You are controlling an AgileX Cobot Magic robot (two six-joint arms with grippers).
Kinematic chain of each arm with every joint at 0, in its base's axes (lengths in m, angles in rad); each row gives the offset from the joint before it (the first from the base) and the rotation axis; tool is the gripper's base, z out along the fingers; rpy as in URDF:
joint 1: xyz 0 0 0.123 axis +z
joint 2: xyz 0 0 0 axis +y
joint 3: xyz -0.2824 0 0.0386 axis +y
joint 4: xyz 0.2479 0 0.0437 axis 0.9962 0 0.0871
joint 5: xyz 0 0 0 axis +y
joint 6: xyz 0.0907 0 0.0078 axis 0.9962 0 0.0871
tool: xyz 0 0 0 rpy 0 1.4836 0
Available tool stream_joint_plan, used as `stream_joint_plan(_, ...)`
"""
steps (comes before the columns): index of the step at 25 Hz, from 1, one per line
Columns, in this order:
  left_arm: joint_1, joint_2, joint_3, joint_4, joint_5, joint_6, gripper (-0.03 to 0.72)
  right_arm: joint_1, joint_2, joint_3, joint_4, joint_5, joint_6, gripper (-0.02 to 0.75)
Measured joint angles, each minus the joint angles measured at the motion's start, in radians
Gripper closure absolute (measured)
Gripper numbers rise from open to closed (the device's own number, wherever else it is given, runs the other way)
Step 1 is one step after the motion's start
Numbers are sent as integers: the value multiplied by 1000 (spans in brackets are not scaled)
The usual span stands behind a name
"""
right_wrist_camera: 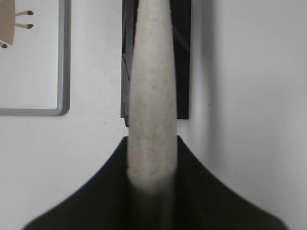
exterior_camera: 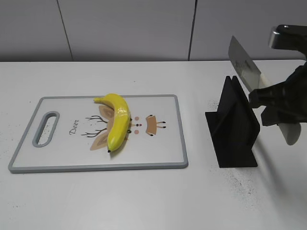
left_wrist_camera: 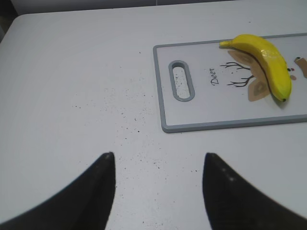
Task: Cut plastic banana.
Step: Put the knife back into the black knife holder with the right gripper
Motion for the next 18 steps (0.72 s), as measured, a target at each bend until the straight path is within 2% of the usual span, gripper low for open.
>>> stream_joint_plan(18, 0, 0, 0, 0, -2, 0, 135, 0, 75, 0, 21, -2, -37, 576)
